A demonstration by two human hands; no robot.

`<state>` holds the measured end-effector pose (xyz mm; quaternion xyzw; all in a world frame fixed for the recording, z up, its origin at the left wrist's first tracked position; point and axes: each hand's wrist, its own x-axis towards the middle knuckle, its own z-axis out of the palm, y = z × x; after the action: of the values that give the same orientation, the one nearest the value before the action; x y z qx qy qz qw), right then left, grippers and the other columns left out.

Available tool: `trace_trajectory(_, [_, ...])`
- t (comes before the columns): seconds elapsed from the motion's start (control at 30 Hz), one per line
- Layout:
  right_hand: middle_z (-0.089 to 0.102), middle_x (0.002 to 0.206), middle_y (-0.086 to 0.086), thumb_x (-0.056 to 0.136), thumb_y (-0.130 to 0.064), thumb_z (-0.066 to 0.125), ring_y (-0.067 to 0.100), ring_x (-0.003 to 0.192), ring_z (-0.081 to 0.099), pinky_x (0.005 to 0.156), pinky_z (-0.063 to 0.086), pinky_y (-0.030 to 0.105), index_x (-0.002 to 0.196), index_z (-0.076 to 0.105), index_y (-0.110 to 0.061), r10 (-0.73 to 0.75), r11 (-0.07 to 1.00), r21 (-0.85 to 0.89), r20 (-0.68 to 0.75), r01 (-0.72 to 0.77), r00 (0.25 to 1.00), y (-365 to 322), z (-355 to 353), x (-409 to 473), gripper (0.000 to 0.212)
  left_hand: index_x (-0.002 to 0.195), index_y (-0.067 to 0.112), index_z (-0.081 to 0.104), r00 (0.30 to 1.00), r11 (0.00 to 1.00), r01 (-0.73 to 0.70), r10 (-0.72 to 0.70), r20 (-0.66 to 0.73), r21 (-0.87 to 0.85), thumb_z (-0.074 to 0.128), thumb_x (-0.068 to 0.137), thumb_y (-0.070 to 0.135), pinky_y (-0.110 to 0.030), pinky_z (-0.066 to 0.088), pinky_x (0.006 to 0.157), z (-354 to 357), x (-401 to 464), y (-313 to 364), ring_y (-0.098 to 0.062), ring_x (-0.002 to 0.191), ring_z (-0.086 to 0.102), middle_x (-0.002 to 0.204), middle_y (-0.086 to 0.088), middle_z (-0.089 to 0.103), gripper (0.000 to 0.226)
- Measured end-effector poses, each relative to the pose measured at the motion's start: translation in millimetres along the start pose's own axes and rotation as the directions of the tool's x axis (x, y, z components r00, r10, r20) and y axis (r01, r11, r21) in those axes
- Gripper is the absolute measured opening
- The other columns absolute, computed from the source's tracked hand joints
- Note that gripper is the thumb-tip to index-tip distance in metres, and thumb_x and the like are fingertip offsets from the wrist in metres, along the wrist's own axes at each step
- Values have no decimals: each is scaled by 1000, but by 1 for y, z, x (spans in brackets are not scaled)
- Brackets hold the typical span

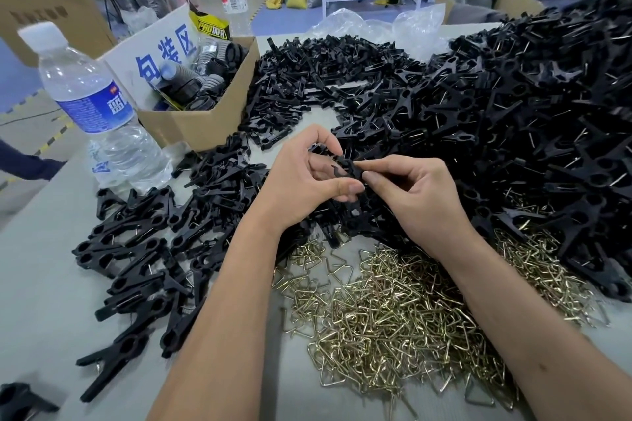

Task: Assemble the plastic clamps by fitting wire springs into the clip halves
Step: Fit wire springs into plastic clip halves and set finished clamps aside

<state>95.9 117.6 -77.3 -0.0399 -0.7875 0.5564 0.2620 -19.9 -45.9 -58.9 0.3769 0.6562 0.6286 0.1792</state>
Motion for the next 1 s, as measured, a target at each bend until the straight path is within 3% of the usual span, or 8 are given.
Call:
trace_trajectory(0.2, [77,98,-9,97,-8,71,11,98,73,88,55,22,109,81,-18,-69,997,-43,44,71,997,-3,0,0,19,110,9,55,1000,999,-25,24,4,29,89,75,22,-31,61,62,0,-2,3,-32,62,74,69,-18,74,51])
trace_trajectory(0.37, [76,98,-7,97,-7,71,16,96,73,86,58,28,112,80,-16,-95,996,4,16,95,995,-4,0,-1,20,104,14,71,999,999,-40,40,-9,-7,88,79,12,-28,59,62,1,0,1,-26,61,72,65,-11,72,30])
trace_trajectory(0.5, [74,101,-7,99,-11,69,14,98,71,84,53,21,120,78,-18,-100,995,8,37,100,994,-7,0,-2,24,105,14,63,998,995,-20,14,-66,-97,87,83,16,-26,56,59,4,0,1,-23,57,69,67,-13,72,33])
trace_trajectory(0.63, [73,105,-5,97,-11,71,17,101,71,87,56,28,126,74,-13,-128,992,23,72,127,989,-10,1,-5,28,102,8,60,997,977,-9,-8,-79,-211,79,83,19,-24,56,57,4,1,4,-21,57,69,74,-19,73,29])
trace_trajectory(0.8, [72,113,-4,97,-17,63,18,110,69,92,57,32,128,71,-13,-98,994,60,111,92,989,-14,-1,-6,32,97,8,57,996,975,-10,-9,-86,-220,80,81,21,-24,57,57,4,0,6,-20,57,70,73,-16,74,30])
trace_trajectory(0.93, [73,116,-1,95,-27,72,21,111,70,95,58,43,126,70,-18,-62,997,51,122,56,991,-15,1,-7,32,97,3,55,996,981,-20,3,-90,-195,81,81,17,-19,52,56,7,1,4,-7,52,62,60,6,62,34])
trace_trajectory(1.0, [75,112,-1,92,-29,79,20,109,71,95,58,47,124,72,-17,-62,998,-4,85,63,994,-13,1,-6,34,98,2,57,996,982,-14,-3,-90,-186,82,80,15,-19,52,58,8,1,3,-6,53,59,60,8,56,34])
